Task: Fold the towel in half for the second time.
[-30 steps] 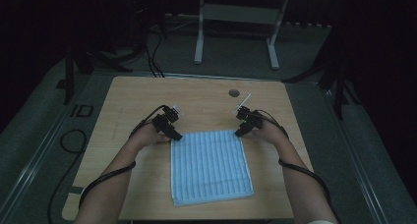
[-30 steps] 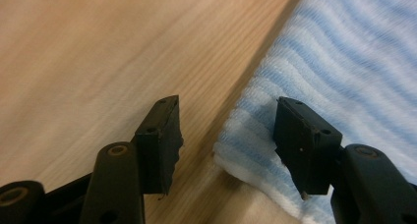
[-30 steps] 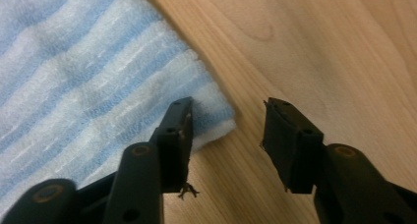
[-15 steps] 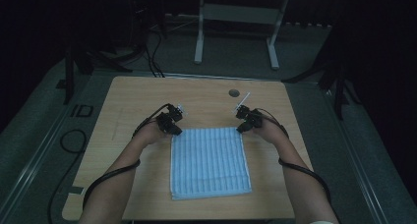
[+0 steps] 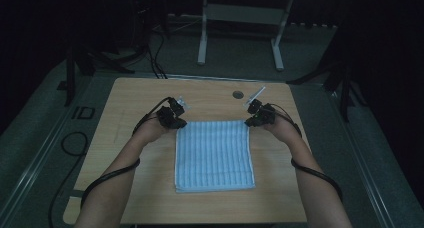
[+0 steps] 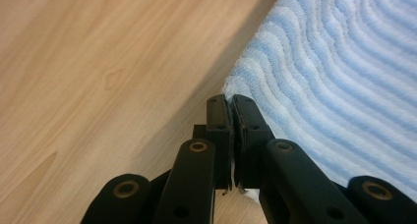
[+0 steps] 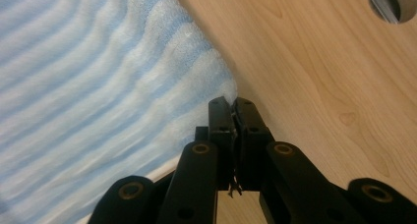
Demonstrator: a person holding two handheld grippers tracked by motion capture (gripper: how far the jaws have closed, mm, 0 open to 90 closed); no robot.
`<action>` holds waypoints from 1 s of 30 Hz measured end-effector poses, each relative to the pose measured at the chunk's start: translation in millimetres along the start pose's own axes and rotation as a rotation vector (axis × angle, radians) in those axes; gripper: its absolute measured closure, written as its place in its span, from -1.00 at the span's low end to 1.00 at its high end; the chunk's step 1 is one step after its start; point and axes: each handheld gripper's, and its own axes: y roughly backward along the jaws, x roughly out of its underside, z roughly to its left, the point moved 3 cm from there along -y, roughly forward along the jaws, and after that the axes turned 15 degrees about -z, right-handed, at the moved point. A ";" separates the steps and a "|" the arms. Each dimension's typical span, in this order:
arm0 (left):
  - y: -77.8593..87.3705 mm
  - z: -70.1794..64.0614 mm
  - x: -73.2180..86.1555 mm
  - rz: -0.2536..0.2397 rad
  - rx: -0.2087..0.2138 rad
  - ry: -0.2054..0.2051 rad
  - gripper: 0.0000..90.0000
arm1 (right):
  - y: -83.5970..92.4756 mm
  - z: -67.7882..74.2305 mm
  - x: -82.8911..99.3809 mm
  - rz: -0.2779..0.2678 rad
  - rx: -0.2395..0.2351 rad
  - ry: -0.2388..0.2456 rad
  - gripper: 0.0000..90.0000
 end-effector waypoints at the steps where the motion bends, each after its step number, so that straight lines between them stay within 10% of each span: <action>1: 3.4 -2.1 0.5 -0.009 0.002 -0.018 0.94 | 2.2 1.7 0.7 -0.004 0.000 0.007 0.94; 25: 66.6 -96.1 25.0 -0.013 0.143 -0.193 0.93 | 68.6 106.2 42.5 -0.010 -0.033 0.303 0.94; 30: 74.4 -116.8 38.0 -0.010 0.202 -0.195 0.92 | 77.7 124.7 57.4 -0.021 -0.077 0.283 0.94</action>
